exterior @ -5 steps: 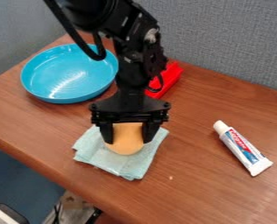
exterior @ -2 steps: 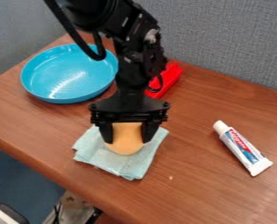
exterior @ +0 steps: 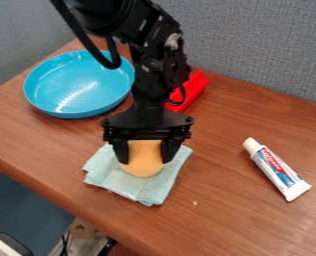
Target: Put the yellow ball on the blue plate
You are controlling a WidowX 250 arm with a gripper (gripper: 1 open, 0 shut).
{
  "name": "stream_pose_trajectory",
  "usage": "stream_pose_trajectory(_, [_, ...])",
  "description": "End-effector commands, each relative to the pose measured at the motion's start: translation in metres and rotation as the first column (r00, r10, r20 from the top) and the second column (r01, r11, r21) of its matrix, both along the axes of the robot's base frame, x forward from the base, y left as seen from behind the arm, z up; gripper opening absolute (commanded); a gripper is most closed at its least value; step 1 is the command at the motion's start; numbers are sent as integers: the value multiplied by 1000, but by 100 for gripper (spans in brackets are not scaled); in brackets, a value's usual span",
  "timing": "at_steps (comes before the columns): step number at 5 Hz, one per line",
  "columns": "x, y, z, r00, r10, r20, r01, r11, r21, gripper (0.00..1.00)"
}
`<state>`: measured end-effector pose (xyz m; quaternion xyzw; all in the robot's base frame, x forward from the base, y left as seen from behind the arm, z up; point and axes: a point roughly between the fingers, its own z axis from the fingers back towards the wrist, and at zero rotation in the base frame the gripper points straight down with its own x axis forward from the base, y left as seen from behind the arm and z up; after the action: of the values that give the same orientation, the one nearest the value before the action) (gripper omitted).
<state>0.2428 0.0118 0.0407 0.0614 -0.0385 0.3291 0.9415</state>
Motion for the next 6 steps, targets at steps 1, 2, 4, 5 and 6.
stream_pose_trajectory(1, [-2, 4, 0, 1000, 7, -7, -7, 1000, 21, 100])
stream_pose_trajectory(2, [-2, 5, 1, 1000, 10, -6, -10, 1000, 24, 100])
stream_pose_trajectory(4, [-2, 5, 3, 1000, 16, -4, -15, 1000, 28, 100])
stream_pose_trajectory(5, [-3, 6, 4, 1000, 18, -4, -18, 999, 30, 100])
stream_pose_trajectory(6, [-3, 6, 5, 1000, 20, -4, -20, 999, 32, 100])
